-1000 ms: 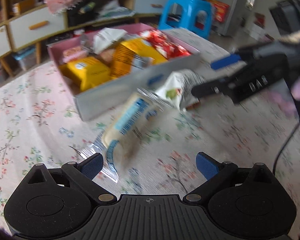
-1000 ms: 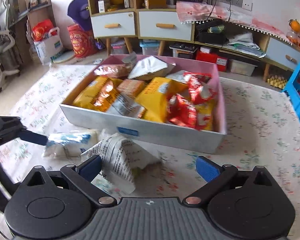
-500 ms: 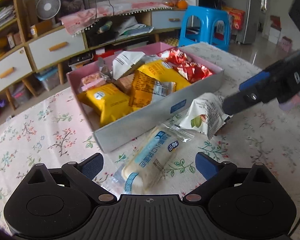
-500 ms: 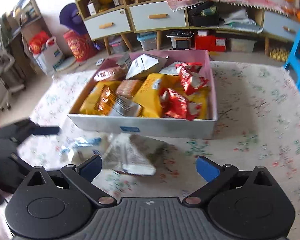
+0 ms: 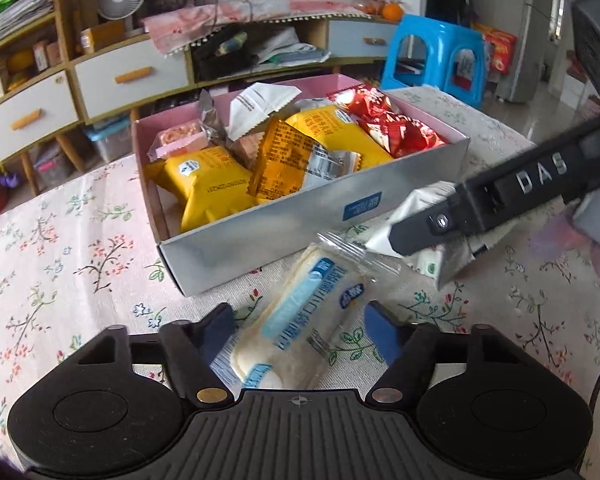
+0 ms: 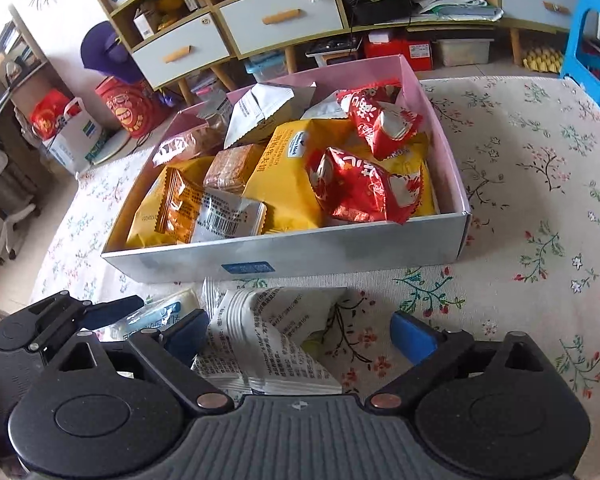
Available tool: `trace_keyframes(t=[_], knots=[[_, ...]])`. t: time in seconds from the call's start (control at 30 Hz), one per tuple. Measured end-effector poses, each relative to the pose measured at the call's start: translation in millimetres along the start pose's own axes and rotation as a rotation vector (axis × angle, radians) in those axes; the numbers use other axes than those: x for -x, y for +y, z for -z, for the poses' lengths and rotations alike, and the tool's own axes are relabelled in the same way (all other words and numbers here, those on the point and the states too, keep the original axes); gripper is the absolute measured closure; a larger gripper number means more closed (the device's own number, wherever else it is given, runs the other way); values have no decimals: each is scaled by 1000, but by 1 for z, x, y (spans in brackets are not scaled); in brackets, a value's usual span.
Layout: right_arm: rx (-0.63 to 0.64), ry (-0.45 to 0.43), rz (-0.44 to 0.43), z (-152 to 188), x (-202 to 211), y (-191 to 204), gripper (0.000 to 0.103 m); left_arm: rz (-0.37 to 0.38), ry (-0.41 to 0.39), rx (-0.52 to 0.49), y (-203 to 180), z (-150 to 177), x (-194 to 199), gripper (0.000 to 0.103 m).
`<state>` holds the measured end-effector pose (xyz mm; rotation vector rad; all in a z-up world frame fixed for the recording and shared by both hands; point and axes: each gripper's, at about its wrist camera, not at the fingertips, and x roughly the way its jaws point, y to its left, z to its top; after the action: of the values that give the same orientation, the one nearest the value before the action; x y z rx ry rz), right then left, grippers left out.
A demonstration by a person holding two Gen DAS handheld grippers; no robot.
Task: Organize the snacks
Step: 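Grasp the white milk bread roll with left gripper while right grasps white paper pack, then carry the bread roll and paper pack into the box and open both grippers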
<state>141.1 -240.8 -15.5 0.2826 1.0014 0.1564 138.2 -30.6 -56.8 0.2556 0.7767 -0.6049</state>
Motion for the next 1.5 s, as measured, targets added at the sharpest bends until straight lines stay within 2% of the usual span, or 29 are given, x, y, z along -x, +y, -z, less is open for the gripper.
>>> trace_keyframes(t=[0.13, 0.23, 0.53, 0.7, 0.83, 1.03, 1.13, 1.5], knots=[[40, 7, 13, 3, 3, -1, 22, -25, 6, 19, -10, -1, 3, 55], [72, 4, 33, 4, 6, -3, 27, -42, 11, 33, -18, -2, 4, 63], [136, 9, 46, 12, 12, -1, 33, -116, 41, 122, -29, -2, 8, 76], [192, 12, 67, 17, 13, 6, 40, -147, 54, 155, -35, -2, 11, 80], [237, 2, 77, 19, 14, 13, 55, -157, 59, 175, -37, -1, 14, 83], [272, -9, 97, 22, 14, 18, 64, -149, 64, 217, -37, 1, 19, 84], [261, -11, 96, 22, 16, 17, 75, -143, 65, 228, -38, 1, 21, 85], [246, -22, 89, 23, 27, 19, 75, -132, 38, 243, -43, -3, 34, 85]])
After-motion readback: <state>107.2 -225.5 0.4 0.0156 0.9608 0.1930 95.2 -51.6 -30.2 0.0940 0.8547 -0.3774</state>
